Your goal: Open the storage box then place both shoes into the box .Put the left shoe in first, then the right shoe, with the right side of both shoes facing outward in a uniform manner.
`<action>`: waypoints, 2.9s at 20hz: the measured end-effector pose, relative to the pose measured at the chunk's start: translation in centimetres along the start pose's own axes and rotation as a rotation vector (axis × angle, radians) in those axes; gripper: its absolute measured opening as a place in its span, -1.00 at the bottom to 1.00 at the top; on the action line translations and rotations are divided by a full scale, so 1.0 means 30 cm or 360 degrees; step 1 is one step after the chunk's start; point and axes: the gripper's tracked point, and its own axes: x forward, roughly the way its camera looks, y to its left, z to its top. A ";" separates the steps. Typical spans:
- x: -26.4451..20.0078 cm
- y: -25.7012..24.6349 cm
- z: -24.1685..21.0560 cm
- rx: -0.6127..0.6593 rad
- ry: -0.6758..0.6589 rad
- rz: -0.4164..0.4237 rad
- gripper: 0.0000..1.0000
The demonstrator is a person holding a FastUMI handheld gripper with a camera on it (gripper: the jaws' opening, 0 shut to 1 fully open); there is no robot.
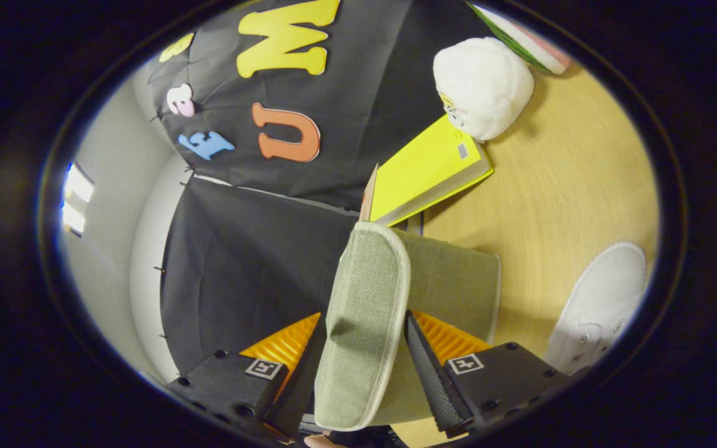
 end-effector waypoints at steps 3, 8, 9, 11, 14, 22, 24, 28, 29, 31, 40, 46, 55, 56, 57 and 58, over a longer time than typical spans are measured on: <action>-0.021 0.013 0.004 -0.0015 -0.0019 0.0008 0.36; -0.044 0.048 -0.012 -0.0123 -0.0042 -0.0091 -0.16; -0.048 0.051 -0.007 -0.0143 -0.0048 -0.0128 -0.25; -0.067 0.081 -0.011 -0.0161 -0.0060 -0.0158 -0.45; -0.093 0.117 -0.015 -0.0212 -0.0118 -0.0225 -0.71; -0.078 0.410 -0.017 -0.0432 -0.0169 -0.0275 -0.86; -0.051 0.480 -0.027 -0.0493 -0.0165 -0.0302 -0.86; 0.053 0.599 -0.042 -0.0546 -0.0151 -0.0348 -0.86; 0.092 0.629 -0.050 -0.0560 -0.0140 -0.0344 -0.86; 0.171 0.696 -0.073 -0.0577 -0.0138 -0.0302 -0.86; 0.531 0.831 -0.160 -0.0519 -0.0157 -0.0153 -0.84; 0.777 0.867 -0.226 -0.0656 -0.0122 -0.0277 0.01; 0.670 0.837 -0.329 -0.0764 -0.0061 -0.0429 1.00; 0.644 0.823 -0.329 -0.0775 -0.0060 -0.0451 1.00; 0.612 0.806 -0.311 -0.0799 -0.0074 -0.0480 1.00; 0.581 0.792 -0.293 -0.0813 -0.0098 -0.0497 1.00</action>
